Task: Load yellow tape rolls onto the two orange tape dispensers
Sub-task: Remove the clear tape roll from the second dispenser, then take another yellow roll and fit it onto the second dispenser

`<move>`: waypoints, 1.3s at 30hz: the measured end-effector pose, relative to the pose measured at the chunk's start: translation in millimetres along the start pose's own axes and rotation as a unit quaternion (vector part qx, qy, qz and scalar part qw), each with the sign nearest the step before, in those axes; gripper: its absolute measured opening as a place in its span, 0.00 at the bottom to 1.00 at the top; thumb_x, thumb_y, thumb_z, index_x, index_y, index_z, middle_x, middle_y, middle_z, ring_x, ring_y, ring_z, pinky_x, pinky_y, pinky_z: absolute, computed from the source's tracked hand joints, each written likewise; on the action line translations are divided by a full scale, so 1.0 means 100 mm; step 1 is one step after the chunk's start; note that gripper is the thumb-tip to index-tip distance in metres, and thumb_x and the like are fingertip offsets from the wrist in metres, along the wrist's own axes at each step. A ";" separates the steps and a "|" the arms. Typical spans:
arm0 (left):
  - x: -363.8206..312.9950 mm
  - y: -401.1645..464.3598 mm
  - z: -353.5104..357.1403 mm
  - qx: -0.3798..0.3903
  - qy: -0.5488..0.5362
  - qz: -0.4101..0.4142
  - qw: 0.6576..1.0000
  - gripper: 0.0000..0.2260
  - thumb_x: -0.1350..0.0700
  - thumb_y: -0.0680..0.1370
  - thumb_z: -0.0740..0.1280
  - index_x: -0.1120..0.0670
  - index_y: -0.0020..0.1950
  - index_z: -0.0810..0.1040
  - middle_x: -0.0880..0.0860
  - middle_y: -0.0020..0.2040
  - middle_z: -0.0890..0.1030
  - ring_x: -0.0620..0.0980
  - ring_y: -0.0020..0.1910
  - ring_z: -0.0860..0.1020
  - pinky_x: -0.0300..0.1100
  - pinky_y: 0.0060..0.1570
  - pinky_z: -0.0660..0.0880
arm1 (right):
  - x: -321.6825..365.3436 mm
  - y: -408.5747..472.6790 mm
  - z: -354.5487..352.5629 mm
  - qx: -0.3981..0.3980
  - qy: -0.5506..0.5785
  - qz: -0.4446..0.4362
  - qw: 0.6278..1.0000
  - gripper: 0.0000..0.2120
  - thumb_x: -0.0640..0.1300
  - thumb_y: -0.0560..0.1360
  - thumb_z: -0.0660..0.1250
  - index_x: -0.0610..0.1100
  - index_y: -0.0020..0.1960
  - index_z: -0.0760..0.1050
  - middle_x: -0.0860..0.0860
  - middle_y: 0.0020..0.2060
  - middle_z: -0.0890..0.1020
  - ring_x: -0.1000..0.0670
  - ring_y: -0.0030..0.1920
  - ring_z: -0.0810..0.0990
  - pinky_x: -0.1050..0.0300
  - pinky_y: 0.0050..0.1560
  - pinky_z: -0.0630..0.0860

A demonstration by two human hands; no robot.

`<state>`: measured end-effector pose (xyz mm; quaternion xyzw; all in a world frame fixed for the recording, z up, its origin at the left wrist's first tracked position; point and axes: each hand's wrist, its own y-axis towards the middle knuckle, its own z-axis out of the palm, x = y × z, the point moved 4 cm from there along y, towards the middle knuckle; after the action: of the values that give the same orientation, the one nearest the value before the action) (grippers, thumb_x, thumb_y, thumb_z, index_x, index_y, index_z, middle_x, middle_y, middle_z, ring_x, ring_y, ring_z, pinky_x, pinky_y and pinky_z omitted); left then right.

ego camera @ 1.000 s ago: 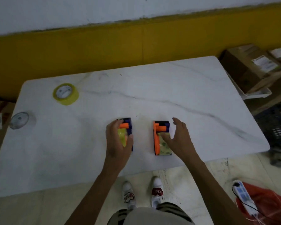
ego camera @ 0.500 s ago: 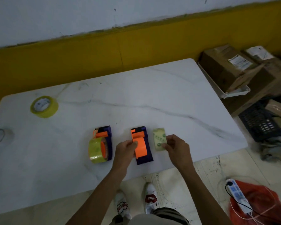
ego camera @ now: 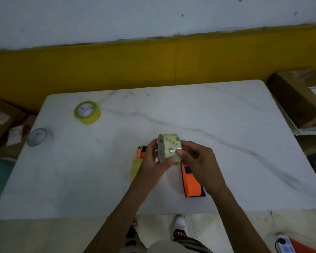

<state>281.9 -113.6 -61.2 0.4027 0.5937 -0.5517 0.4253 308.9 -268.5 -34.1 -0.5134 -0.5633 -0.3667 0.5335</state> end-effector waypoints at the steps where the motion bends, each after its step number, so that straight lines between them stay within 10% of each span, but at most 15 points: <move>1: -0.08 0.02 -0.17 -0.023 0.009 0.009 1.000 0.34 0.50 0.65 0.76 0.50 0.69 0.67 0.50 0.63 0.77 0.46 0.61 0.78 0.37 0.50 0.80 | 0.06 0.07 0.15 0.003 0.026 0.004 1.000 0.11 0.40 0.76 0.67 0.46 0.58 0.81 0.49 0.50 0.87 0.50 0.50 0.85 0.45 0.51 0.83; 13: -0.03 0.43 -2.60 -0.125 -0.006 -0.011 0.992 0.28 0.59 0.70 0.74 0.50 0.67 0.68 0.44 0.58 0.76 0.28 0.47 0.78 0.25 0.36 0.75 | 0.45 1.00 2.52 0.042 0.078 0.036 0.995 0.10 0.36 0.76 0.66 0.47 0.51 0.83 0.47 0.44 0.88 0.47 0.44 0.87 0.57 0.42 0.84; 22: 0.01 1.10 -4.04 -0.132 0.056 -0.014 0.990 0.29 0.58 0.69 0.75 0.53 0.67 0.67 0.51 0.60 0.75 0.39 0.53 0.76 0.28 0.38 0.77 | 0.58 1.71 3.76 0.059 0.051 0.057 0.995 0.13 0.34 0.79 0.61 0.39 0.60 0.79 0.42 0.51 0.85 0.45 0.49 0.85 0.51 0.51 0.83; 26: 0.10 1.78 -4.61 -0.163 0.202 -0.038 0.965 0.39 0.52 0.61 0.79 0.54 0.67 0.65 0.58 0.65 0.70 0.56 0.62 0.73 0.49 0.57 0.77 | 0.38 2.06 4.03 0.025 -0.111 0.005 0.993 0.12 0.37 0.76 0.66 0.42 0.59 0.78 0.46 0.55 0.82 0.47 0.53 0.82 0.61 0.54 0.79; 31: 0.26 2.29 -5.00 -0.141 0.464 -0.046 0.873 0.45 0.51 0.64 0.78 0.59 0.72 0.56 0.62 0.70 0.64 0.63 0.67 0.64 0.56 0.60 0.71 | -0.11 2.58 4.24 0.122 -0.584 -0.046 0.801 0.27 0.47 0.73 0.69 0.44 0.69 0.66 0.43 0.69 0.70 0.39 0.74 0.61 0.40 0.74 0.56; 33: 0.38 2.38 -5.07 -0.106 0.478 -0.070 0.869 0.48 0.50 0.66 0.77 0.59 0.75 0.50 0.62 0.73 0.60 0.64 0.70 0.61 0.58 0.64 0.69 | -0.19 2.69 4.27 0.104 -0.626 -0.020 0.773 0.23 0.48 0.68 0.75 0.43 0.60 0.75 0.43 0.60 0.79 0.39 0.69 0.68 0.40 0.72 0.62; 36: 0.43 2.42 -5.06 -0.091 0.502 -0.055 0.858 0.50 0.42 0.66 0.75 0.58 0.76 0.48 0.61 0.76 0.55 0.63 0.74 0.56 0.57 0.71 0.60 | -0.11 2.71 4.19 0.013 -0.533 -0.034 0.845 0.12 0.43 0.66 0.76 0.43 0.48 0.81 0.45 0.48 0.84 0.42 0.60 0.76 0.49 0.57 0.76; 39: 0.24 2.21 -4.78 -0.146 0.330 -0.018 0.932 0.34 0.44 0.74 0.68 0.56 0.73 0.58 0.60 0.74 0.62 0.60 0.72 0.61 0.55 0.71 0.62 | 0.10 2.54 3.93 -0.017 -0.274 0.041 0.961 0.07 0.40 0.74 0.69 0.41 0.51 0.79 0.50 0.48 0.82 0.48 0.53 0.78 0.61 0.46 0.71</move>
<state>455.1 378.6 -139.0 0.4844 0.7822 -0.3022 0.2493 467.8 163.1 -122.2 -0.6256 -0.6604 -0.1994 0.3643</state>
